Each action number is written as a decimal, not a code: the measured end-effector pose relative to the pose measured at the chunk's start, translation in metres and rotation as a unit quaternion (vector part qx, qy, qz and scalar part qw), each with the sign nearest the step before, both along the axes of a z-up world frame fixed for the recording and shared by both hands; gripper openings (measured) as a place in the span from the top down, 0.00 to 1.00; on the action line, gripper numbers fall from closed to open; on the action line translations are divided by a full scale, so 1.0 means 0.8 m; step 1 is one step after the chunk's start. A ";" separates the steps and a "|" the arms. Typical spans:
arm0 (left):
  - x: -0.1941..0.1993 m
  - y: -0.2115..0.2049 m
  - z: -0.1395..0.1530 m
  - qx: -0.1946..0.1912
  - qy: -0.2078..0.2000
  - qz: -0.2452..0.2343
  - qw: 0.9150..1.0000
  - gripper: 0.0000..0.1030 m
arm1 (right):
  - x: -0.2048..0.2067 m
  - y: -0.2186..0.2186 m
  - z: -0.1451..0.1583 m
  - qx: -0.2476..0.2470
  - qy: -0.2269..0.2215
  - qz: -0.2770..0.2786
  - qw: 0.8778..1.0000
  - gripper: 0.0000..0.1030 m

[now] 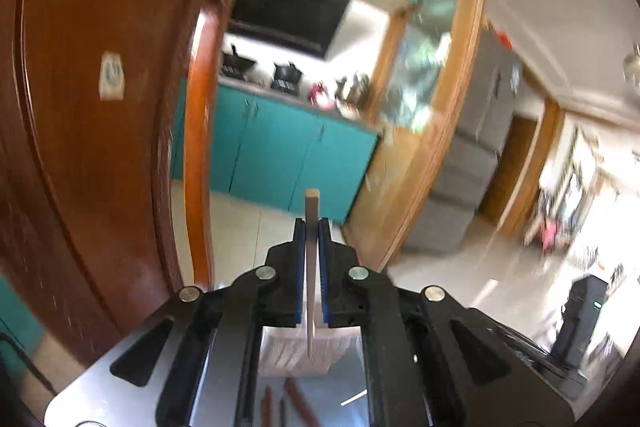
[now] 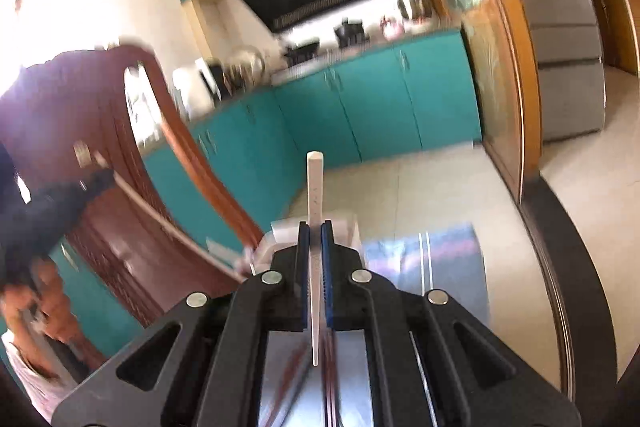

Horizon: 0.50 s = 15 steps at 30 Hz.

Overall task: Organize utensils
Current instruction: 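Lift both chopsticks over the white holder and open both grippers to drop them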

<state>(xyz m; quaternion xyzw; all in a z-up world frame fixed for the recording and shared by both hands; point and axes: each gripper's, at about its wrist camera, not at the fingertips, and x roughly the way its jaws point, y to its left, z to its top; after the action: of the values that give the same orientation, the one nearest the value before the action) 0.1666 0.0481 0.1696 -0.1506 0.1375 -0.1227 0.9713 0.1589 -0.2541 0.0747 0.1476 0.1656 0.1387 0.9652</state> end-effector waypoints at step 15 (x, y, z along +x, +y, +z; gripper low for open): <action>0.074 0.003 -0.040 -0.021 -0.001 0.099 0.995 0.93 | 0.081 0.028 0.008 -0.018 -0.066 -0.105 0.992 0.94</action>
<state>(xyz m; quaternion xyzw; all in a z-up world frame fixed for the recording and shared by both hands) 0.2254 0.0503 0.1375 -0.1837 0.1188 -0.0289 0.9753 0.2238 -0.2316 0.0810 0.1372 0.0878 0.0432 0.9857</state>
